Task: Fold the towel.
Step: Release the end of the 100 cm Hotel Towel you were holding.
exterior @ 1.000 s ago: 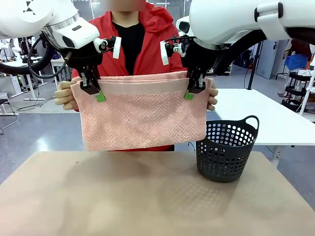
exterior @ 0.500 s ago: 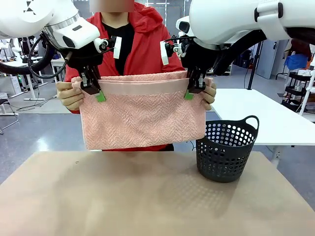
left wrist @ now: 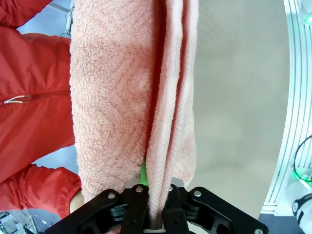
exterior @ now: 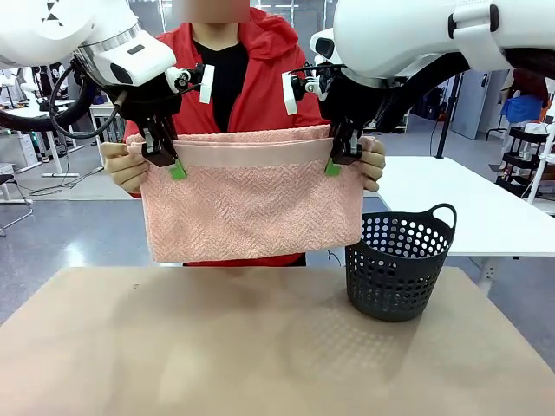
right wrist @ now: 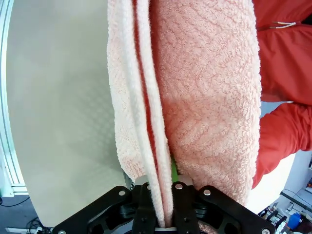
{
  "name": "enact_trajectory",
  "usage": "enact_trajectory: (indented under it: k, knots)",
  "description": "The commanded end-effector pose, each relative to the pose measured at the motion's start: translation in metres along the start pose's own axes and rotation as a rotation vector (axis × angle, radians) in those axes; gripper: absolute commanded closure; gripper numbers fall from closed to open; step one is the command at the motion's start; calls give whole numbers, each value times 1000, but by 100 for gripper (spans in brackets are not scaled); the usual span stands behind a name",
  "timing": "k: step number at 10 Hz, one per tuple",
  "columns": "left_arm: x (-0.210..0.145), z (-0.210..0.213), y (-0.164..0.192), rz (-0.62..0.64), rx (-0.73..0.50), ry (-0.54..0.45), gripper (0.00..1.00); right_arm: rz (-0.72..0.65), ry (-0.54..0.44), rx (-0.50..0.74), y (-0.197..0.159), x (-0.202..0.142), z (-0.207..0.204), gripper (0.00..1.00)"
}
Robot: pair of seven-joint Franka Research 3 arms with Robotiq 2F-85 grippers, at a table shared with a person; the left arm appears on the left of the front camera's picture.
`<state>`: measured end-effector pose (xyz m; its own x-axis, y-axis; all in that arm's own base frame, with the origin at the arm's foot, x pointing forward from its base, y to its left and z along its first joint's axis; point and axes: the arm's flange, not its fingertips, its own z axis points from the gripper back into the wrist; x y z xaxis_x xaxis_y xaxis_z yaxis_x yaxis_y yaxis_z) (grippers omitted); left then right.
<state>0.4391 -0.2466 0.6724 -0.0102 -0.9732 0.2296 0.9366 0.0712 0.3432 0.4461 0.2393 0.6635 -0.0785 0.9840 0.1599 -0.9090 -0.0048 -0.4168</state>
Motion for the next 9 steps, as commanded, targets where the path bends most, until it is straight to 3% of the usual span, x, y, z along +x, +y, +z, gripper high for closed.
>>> enact_trajectory:
  k: [1, 2, 3, 4, 5, 6, 7, 8, 9]
  knots:
    - [-3, 7, 1, 14, -9, -17, 54, -22, -8, 2, 0, -6, 9, 61]
    - [-5, 18, 3, 54, -36, -26, 37, -64, -31, -8, 2, -10, 23, 54]
    - [-5, 34, 1, 77, -19, -45, 10, -99, -85, -27, 4, -13, 46, 27]
    - [-6, 55, -1, 103, 0, -75, 0, -127, -129, -65, 7, -19, 71, 20]
    - [-11, 77, -5, 145, 16, -100, 0, -162, -159, -88, 11, -27, 94, 0]
    - [-22, 101, -8, 229, 43, -67, 0, -223, -189, -97, 18, -41, 117, 0]
    - [-48, 131, -14, 355, 52, -90, 10, -358, -226, -94, 26, -68, 144, 0]
    - [-76, 149, -19, 488, 86, -30, 0, -487, -211, -109, 33, -95, 161, 7]
    - [-104, 159, -26, 587, 97, 5, 0, -607, -179, -122, 39, -120, 171, 0]
